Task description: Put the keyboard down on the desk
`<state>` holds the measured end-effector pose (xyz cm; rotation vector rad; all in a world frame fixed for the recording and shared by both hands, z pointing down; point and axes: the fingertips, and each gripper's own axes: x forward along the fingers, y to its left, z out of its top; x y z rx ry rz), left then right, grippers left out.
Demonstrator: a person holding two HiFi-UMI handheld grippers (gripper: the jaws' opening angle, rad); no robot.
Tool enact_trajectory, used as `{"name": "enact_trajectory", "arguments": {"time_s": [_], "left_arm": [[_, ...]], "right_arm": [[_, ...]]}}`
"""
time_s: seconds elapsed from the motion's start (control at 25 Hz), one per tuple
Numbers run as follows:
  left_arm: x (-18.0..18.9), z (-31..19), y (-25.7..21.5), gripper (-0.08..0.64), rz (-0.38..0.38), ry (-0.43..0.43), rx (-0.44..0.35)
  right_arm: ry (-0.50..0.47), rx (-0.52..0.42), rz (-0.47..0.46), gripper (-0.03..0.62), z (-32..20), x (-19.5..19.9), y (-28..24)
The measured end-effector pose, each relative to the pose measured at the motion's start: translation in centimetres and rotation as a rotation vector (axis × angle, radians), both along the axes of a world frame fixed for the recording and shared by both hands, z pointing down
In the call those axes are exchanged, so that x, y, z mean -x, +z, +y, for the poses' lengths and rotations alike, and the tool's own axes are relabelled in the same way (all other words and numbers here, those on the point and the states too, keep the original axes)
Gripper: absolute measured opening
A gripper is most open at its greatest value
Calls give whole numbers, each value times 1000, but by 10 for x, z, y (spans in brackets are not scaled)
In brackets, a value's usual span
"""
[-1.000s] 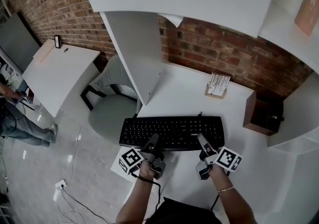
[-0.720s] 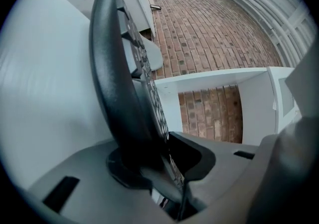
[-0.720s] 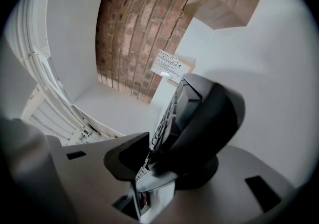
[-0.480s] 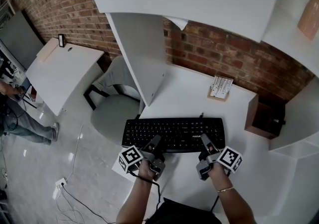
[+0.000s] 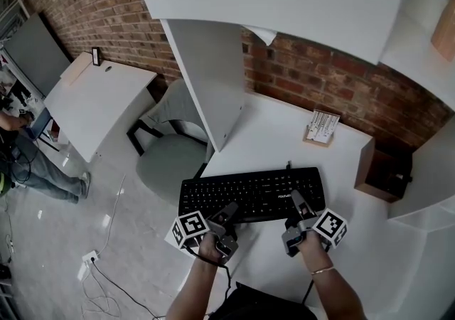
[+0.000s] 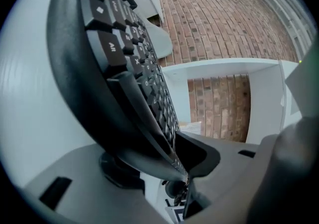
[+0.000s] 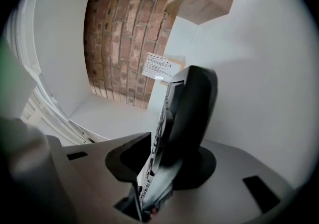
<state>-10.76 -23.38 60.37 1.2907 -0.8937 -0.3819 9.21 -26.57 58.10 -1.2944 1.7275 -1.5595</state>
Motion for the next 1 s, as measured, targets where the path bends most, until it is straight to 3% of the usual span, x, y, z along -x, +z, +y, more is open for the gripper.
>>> {"name": "enact_trajectory", "arguments": {"time_s": [0.12, 0.68, 1.0], "left_arm": [[0, -3, 1, 181, -29, 26, 6], [6, 22, -2, 187, 3, 47, 36], [11, 44, -24, 187, -100, 78, -29]], "right_arm": [[16, 20, -38, 80, 0, -1, 3], [113, 64, -93, 75, -2, -6, 8], [101, 58, -57, 78, -5, -6, 10]]}}
